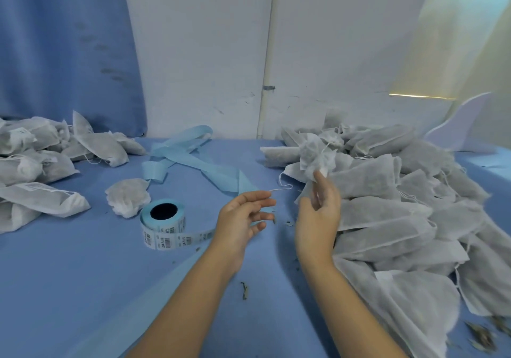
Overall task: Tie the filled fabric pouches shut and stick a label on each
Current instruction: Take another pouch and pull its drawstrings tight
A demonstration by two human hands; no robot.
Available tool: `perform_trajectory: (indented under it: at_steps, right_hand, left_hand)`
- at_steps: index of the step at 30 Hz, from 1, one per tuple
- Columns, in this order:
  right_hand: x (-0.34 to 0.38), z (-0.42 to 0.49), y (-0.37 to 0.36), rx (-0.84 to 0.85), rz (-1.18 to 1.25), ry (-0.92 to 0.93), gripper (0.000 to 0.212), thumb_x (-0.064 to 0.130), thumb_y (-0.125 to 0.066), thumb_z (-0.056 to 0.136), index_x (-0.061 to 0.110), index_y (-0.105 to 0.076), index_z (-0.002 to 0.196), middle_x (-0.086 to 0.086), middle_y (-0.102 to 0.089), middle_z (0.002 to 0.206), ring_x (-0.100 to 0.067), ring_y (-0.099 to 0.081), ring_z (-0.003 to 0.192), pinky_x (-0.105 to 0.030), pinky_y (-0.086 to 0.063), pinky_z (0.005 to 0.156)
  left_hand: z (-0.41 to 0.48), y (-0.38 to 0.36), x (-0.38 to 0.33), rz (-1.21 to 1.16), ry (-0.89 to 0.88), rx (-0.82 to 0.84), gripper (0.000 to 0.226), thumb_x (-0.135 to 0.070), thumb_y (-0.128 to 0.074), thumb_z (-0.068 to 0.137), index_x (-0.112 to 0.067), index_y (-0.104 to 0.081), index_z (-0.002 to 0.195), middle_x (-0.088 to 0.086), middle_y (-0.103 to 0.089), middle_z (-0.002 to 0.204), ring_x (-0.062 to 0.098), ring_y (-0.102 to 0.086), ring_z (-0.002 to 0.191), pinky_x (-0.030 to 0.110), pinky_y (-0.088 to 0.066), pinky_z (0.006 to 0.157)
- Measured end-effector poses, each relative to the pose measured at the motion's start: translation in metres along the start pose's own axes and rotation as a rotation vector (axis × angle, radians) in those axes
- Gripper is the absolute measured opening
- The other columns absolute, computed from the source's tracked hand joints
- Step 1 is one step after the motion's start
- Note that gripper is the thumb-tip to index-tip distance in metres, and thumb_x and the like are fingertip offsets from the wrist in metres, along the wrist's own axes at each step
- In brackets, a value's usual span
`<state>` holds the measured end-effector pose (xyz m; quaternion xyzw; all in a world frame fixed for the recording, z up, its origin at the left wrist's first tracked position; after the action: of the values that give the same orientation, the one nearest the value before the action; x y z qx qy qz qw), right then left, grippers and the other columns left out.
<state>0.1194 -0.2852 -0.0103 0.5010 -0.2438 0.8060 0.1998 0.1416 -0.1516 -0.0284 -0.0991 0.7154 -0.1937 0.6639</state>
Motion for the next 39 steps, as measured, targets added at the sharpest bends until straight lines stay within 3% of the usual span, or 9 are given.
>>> perform_trajectory:
  at_steps: [6,10,16,22,24,27,29,32,39]
  right_hand:
    - [0.008,-0.039,-0.035,0.413,-0.192,0.283,0.053,-0.014,-0.047,0.08,0.016,-0.064,0.12,0.009,-0.051,0.127,0.019,-0.04,0.118,-0.002,-0.03,0.096]
    - [0.0,-0.053,-0.045,0.541,-0.236,0.243,0.043,0.008,-0.044,0.079,0.024,-0.06,0.116,0.026,-0.058,0.117,0.008,-0.05,0.117,-0.009,-0.037,0.094]
    - [-0.007,-0.067,-0.048,0.597,-0.215,0.125,0.036,0.008,-0.045,0.082,0.039,-0.048,0.1,0.031,-0.063,0.105,0.012,-0.056,0.105,-0.002,-0.037,0.081]
    - [-0.003,-0.07,-0.042,0.417,-0.238,0.159,0.024,0.018,-0.045,0.081,0.036,-0.053,0.096,0.026,-0.065,0.096,0.008,-0.058,0.099,-0.004,-0.039,0.081]
    - [-0.005,-0.067,-0.04,0.394,-0.258,0.115,0.016,0.019,-0.049,0.087,0.033,-0.056,0.086,0.025,-0.066,0.085,0.004,-0.062,0.086,-0.007,-0.042,0.073]
    - [-0.014,-0.065,-0.04,0.443,-0.366,0.04,0.031,0.018,-0.05,0.094,0.026,-0.055,0.064,0.018,-0.063,0.059,-0.002,-0.055,0.056,-0.014,-0.039,0.054]
    - [-0.016,-0.065,-0.041,0.474,-0.454,0.011,0.042,0.022,-0.048,0.095,0.025,-0.05,0.053,0.017,-0.056,0.047,-0.004,-0.045,0.047,-0.018,-0.034,0.049]
    - [-0.013,-0.06,-0.039,0.421,-0.463,-0.007,0.029,0.027,-0.053,0.092,0.027,-0.06,0.063,0.016,-0.059,0.06,-0.006,-0.047,0.056,-0.022,-0.037,0.054]
    - [-0.015,-0.056,-0.043,0.481,-0.121,-0.369,0.015,0.015,-0.063,0.086,0.014,-0.075,0.076,0.0,-0.068,0.073,-0.005,-0.056,0.067,-0.009,-0.043,0.058]
  left_hand:
    - [-0.003,0.014,-0.006,-0.016,-0.012,0.013,0.02,-0.015,-0.051,0.094,-0.012,-0.071,0.096,0.005,-0.074,0.093,0.015,-0.064,0.073,0.03,-0.049,0.073]
    - [-0.01,0.032,-0.01,0.044,-0.028,-0.044,0.027,-0.035,-0.052,0.095,-0.019,-0.074,0.092,0.001,-0.074,0.094,0.011,-0.047,0.053,0.021,-0.027,0.044]
    - [-0.02,0.051,-0.004,0.132,0.01,-0.156,0.023,-0.034,-0.063,0.089,-0.013,-0.072,0.091,-0.002,-0.074,0.092,0.009,-0.039,0.045,0.015,-0.028,0.038]
    - [-0.021,0.046,-0.01,-0.201,0.06,-0.194,0.019,-0.02,-0.056,0.095,-0.007,-0.067,0.086,0.005,-0.072,0.082,0.007,-0.043,0.039,0.013,-0.03,0.035]
    - [-0.022,0.042,-0.011,-0.366,0.099,-0.147,0.021,-0.018,-0.051,0.097,-0.004,-0.063,0.085,0.008,-0.073,0.076,0.008,-0.05,0.04,0.014,-0.038,0.037]
    - [-0.022,0.039,-0.008,-0.494,0.132,-0.109,0.028,-0.017,-0.045,0.099,-0.004,-0.06,0.08,0.009,-0.07,0.068,0.01,-0.054,0.041,0.015,-0.042,0.038]
    - [-0.022,0.039,-0.005,-0.441,0.152,-0.094,0.031,-0.022,-0.042,0.1,-0.003,-0.065,0.09,0.004,-0.058,0.057,0.008,-0.046,0.038,0.015,-0.036,0.035]
    - [-0.023,0.039,-0.001,-0.246,0.18,-0.062,0.032,-0.025,-0.037,0.1,-0.009,-0.064,0.104,-0.004,-0.037,0.046,0.007,-0.032,0.035,0.015,-0.023,0.034]
    - [-0.025,0.034,0.009,0.008,0.139,-0.008,0.03,0.002,-0.033,0.089,-0.011,-0.054,0.107,-0.003,-0.033,0.049,0.008,-0.028,0.037,0.02,-0.015,0.041]
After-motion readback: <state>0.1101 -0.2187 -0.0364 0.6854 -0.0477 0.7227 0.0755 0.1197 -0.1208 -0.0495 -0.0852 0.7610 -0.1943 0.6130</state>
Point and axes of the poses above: each hand's wrist, its own z-axis towards the middle knuckle, its own y-axis out of the back of the hand, x = y × z, the point moved 5 cm from there along z, towards the middle knuckle
